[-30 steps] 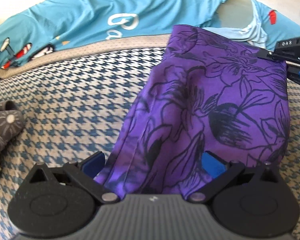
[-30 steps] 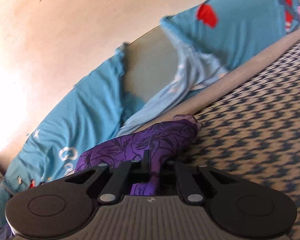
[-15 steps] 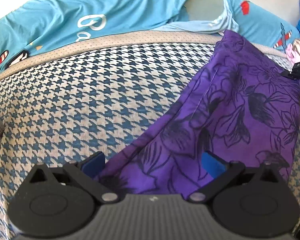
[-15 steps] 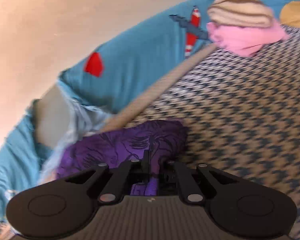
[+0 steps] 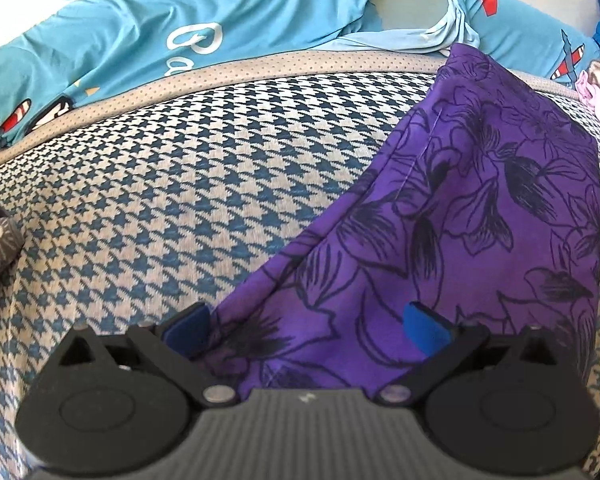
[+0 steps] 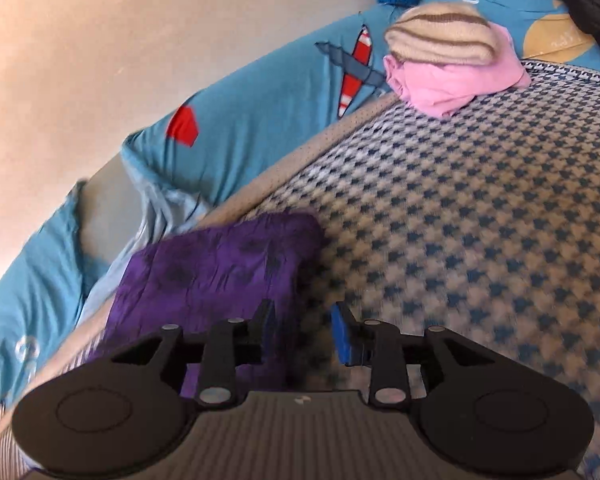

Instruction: Fold clothes

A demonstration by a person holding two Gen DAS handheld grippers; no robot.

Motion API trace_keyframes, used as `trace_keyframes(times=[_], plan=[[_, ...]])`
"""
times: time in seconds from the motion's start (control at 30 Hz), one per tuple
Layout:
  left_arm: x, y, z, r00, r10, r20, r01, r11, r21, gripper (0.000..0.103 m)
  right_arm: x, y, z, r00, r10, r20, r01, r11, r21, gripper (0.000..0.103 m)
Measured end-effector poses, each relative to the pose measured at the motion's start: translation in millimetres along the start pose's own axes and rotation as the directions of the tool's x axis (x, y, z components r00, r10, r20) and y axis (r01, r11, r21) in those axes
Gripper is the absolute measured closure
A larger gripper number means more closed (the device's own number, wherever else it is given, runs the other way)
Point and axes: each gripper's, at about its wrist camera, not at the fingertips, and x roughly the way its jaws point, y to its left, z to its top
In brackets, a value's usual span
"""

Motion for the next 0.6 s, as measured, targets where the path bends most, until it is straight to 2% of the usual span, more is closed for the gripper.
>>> trace_keyframes(times=[0.23,0.4,0.6], plan=[[-17.6,8.5,-18.0,0.999,-0.032,0.007,0.033,0.998,-0.05,0.0,-38.3,2.4,-50.9,0.991,0.086,-0.106,-0.093,0.994,-0.063,0.07],[-28.9,16.3,-35.0,0.999,-0.047,0.015,0.048,0.996,-0.079,0.0,-64.8,5.1,-82.8,0.978,0.149,-0.146,-0.164,0.982,-0.098,0.067],[-39.5,26.5,-52.5,0.997,-0.075,0.011,0.076,0.99,-0.12,0.0,-90.4,8.8,-116.2,0.928,0.286,-0.237,-0.316,0.943,-0.099,0.066]])
